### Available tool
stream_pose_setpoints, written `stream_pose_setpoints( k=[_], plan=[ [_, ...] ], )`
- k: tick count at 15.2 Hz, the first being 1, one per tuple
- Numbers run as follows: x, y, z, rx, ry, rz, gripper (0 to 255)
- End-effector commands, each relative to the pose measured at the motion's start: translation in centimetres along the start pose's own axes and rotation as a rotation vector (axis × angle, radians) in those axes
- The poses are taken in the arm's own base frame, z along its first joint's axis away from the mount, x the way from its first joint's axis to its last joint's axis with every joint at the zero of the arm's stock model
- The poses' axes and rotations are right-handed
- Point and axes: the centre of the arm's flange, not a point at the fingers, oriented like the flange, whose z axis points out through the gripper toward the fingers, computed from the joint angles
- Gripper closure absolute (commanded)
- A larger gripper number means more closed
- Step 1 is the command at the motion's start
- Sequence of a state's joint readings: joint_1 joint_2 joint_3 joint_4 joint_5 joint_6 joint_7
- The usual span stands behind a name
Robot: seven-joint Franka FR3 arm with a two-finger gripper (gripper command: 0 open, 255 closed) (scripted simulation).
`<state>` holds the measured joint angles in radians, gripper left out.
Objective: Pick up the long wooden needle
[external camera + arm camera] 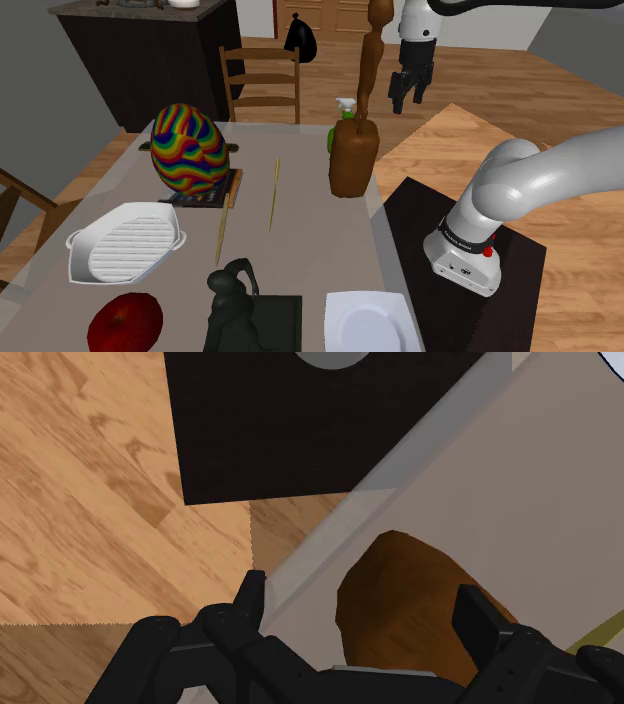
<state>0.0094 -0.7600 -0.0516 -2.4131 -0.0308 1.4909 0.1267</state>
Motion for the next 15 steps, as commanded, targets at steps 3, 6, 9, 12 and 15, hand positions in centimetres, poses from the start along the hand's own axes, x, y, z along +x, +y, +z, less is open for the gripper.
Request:
stream_pose_setpoints(
  k=[3,6,9,12,15],
  plan=[
    [0.1,-2.5,1.0,-0.003,0.009,0.028,0],
    [0.4,-6.2,2.5,-0.007,0.023,0.069,0],
    [0.9,-9.9,4.0,-0.012,0.037,0.111,0],
    [1.5,-13.5,5.5,-0.016,0.051,0.152,0],
    [2.3,-17.2,7.0,-0.020,0.065,0.194,0]
  ],
)
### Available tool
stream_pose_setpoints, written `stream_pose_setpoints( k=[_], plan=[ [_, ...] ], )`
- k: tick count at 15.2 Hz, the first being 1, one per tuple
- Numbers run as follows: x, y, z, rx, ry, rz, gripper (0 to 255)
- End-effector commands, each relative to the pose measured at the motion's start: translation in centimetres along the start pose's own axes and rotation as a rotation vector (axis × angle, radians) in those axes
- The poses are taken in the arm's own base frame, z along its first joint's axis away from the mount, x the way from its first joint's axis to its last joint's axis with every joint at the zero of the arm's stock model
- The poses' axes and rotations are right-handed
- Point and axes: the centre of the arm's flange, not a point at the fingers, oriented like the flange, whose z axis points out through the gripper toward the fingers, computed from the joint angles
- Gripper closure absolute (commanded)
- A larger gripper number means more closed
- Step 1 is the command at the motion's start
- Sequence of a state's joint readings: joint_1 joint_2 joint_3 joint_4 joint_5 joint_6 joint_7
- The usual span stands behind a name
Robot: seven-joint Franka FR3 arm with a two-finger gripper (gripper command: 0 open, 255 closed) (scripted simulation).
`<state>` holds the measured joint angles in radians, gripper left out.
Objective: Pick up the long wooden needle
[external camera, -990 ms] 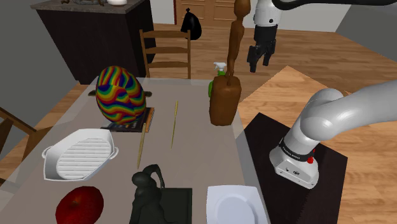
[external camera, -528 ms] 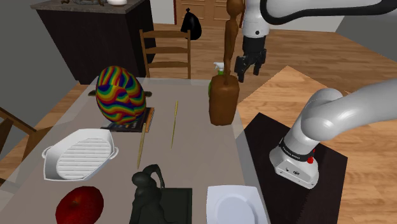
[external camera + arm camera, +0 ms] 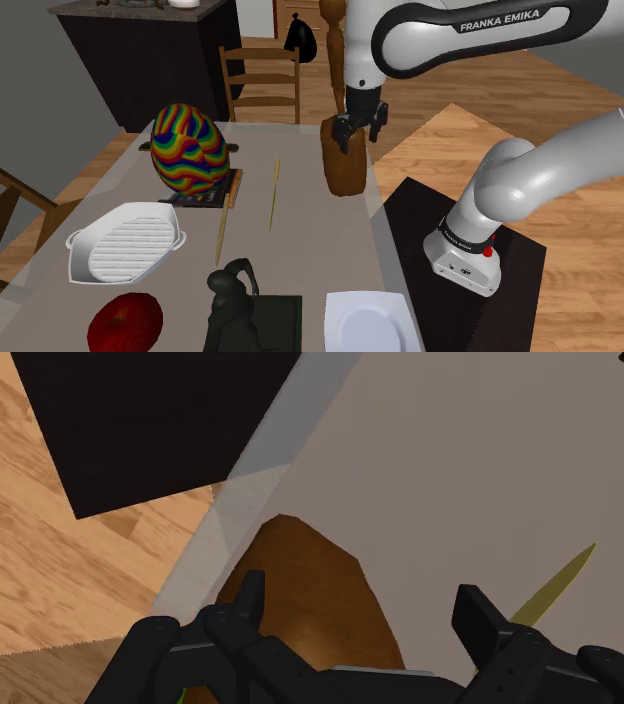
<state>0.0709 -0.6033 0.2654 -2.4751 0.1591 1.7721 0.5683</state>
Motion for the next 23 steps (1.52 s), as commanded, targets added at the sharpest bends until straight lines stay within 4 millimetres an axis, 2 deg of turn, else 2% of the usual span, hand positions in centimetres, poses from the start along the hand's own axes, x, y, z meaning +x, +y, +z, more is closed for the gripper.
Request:
stream_pose_setpoints(
  k=[1,12,23],
  plan=[
    [0.2,-2.3,1.2,-0.001,0.010,0.030,0],
    [2.2,-15.8,6.7,-0.017,0.060,0.183,0],
    [6.4,-28.7,12.2,-0.034,0.111,0.335,0]
  ],
)
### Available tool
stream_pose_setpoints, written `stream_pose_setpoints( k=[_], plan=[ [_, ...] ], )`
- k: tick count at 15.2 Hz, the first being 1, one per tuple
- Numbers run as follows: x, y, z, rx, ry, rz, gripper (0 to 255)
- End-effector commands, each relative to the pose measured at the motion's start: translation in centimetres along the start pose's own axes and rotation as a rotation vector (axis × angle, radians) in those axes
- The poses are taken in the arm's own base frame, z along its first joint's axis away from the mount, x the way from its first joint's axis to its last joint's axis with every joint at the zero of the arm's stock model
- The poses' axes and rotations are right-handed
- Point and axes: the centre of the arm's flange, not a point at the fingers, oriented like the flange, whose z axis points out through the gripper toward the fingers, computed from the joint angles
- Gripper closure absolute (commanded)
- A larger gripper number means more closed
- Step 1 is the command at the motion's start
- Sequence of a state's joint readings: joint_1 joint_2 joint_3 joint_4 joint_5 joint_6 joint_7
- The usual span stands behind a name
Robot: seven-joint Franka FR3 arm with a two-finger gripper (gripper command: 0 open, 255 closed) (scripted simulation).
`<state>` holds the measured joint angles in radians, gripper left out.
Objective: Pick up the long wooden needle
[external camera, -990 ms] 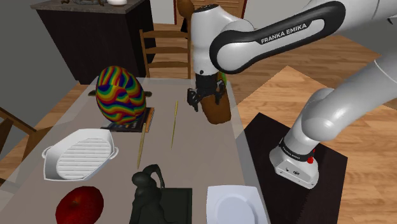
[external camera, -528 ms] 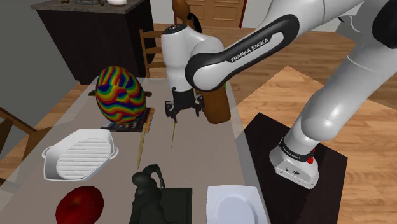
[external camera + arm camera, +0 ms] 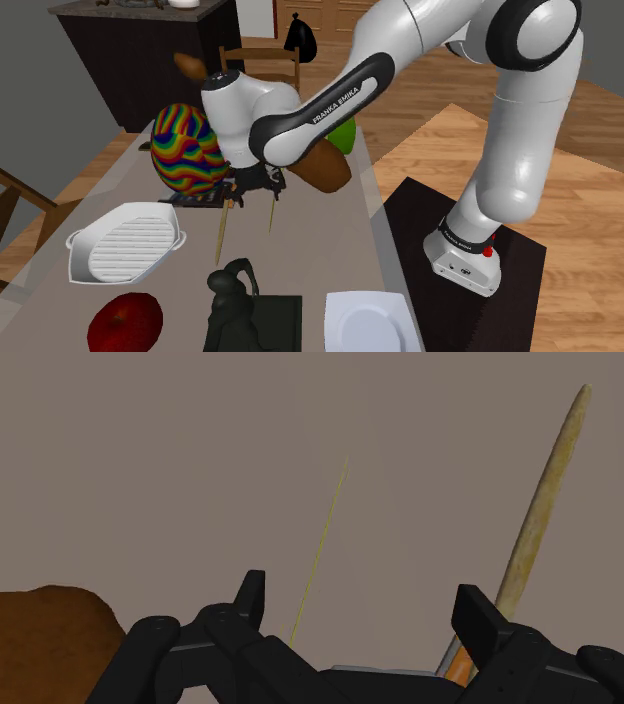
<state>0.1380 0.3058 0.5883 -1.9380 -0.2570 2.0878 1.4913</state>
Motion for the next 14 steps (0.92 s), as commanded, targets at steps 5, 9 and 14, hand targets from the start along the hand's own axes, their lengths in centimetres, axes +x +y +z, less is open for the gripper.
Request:
stream_pose_setpoints(
  k=[5,9,14],
  plan=[
    [0.5,-7.5,3.0,-0.009,0.030,0.087,0],
    [1.3,-12.4,5.1,-0.015,0.049,0.142,0],
    [1.3,-12.8,7.2,-0.015,0.049,0.144,0]
  ],
)
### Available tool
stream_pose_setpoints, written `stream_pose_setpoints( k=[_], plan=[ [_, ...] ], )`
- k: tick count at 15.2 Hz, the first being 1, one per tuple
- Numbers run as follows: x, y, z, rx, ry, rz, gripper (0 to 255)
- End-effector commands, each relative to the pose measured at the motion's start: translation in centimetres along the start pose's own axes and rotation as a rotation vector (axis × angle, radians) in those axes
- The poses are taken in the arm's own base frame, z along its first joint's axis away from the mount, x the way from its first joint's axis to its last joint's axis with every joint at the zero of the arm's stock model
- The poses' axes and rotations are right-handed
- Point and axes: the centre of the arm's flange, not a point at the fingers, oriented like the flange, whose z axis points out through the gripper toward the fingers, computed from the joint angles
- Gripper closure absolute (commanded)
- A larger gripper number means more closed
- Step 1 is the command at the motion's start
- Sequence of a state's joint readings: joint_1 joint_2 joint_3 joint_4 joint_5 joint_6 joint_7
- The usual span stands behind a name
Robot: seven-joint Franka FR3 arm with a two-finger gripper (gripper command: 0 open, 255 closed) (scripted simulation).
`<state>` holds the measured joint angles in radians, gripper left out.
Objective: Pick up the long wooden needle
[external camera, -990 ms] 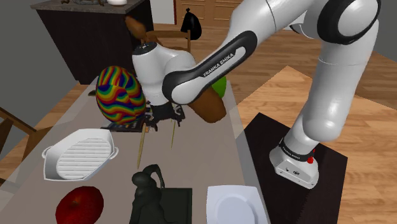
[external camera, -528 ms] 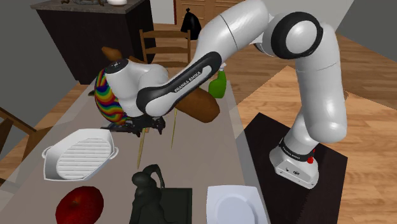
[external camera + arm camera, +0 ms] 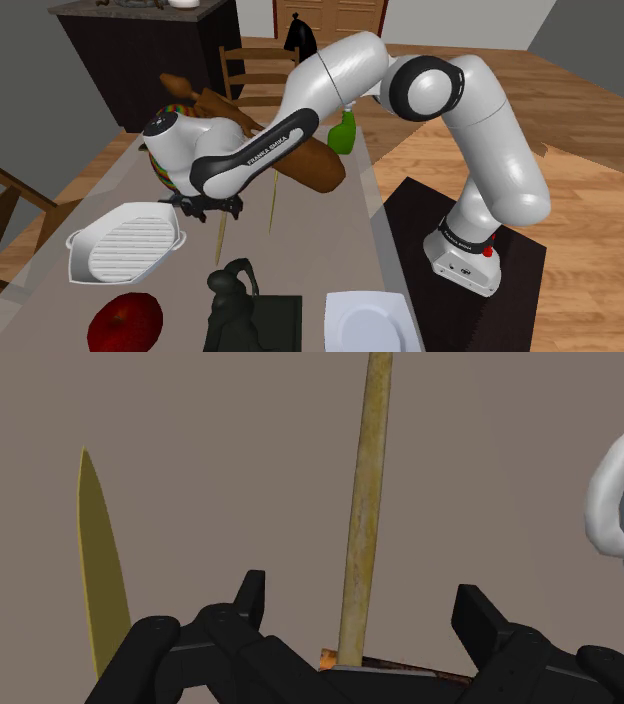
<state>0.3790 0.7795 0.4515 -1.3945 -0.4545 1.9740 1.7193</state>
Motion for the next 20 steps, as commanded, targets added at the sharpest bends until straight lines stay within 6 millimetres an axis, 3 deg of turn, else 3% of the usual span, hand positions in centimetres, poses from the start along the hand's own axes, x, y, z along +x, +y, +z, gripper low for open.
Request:
stream_pose_setpoints(
  k=[1,3,5,6,15,20],
  plan=[
    [-0.1,-0.2,1.1,0.000,0.000,0.001,0],
    [-0.3,-0.3,2.4,0.000,0.000,0.001,0],
    [-0.3,-0.3,2.4,0.000,0.000,0.001,0],
    [-0.3,-0.4,2.4,0.000,0.000,0.001,255],
    [-0.3,-0.3,2.4,0.000,0.000,0.001,255],
    [0.0,0.0,-0.2,0.000,0.000,0.001,255]
  ],
)
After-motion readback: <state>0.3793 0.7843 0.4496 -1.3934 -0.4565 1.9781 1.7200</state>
